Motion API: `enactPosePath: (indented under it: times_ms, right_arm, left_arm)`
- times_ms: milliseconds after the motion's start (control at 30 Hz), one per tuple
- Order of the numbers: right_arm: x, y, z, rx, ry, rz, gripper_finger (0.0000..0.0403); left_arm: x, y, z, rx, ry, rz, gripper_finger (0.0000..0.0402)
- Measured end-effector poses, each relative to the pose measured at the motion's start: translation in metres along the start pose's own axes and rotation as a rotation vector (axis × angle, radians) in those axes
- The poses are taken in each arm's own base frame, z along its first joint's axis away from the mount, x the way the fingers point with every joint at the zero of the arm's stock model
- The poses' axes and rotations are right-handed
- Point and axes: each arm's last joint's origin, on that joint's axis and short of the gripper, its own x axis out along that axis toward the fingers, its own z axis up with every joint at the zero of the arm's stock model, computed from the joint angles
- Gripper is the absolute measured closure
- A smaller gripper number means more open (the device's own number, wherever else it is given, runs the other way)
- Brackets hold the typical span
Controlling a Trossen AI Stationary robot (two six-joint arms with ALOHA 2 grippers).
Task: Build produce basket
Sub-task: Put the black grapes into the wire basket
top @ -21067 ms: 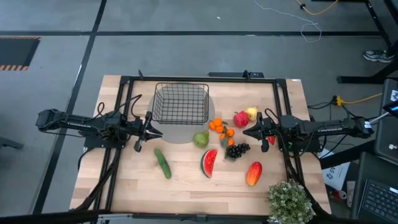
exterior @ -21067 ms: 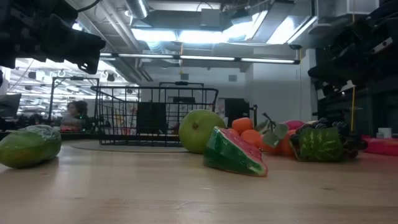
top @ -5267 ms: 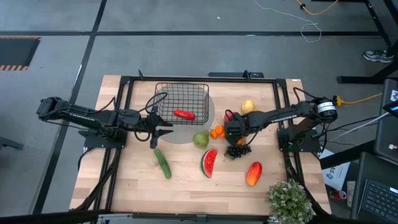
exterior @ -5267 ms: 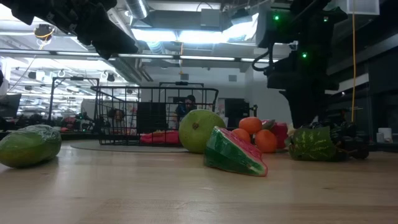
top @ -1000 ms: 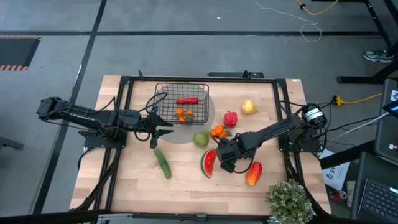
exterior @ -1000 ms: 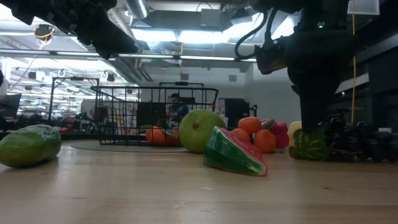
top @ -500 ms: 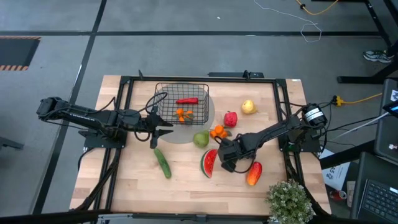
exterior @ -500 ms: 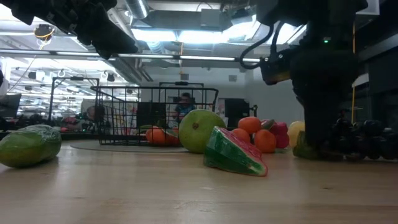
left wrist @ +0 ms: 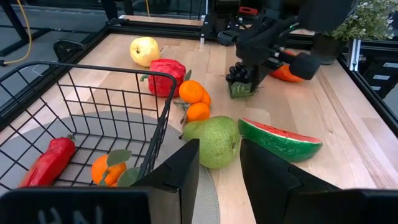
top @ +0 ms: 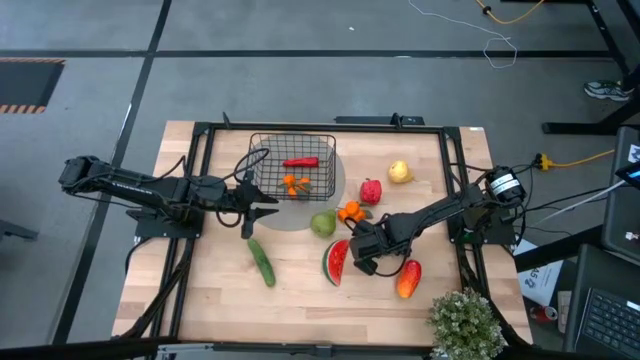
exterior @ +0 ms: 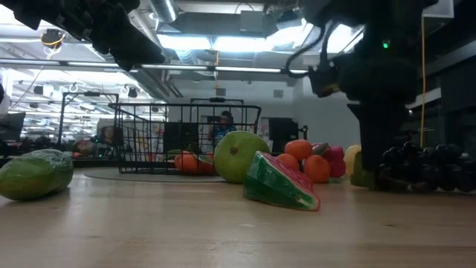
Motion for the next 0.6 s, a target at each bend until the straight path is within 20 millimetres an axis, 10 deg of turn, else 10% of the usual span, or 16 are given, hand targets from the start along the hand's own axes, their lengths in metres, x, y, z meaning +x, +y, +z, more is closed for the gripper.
enactPosePath:
  times_ms: [600]
  right_arm:
    - [-0.134, 0.015, 0.052, -0.259, -0.332, -0.275, 0.0403]
  left_arm:
    - [0.0, 0.0, 0.0, 0.0, 0.0, 0.0, 0.0287]
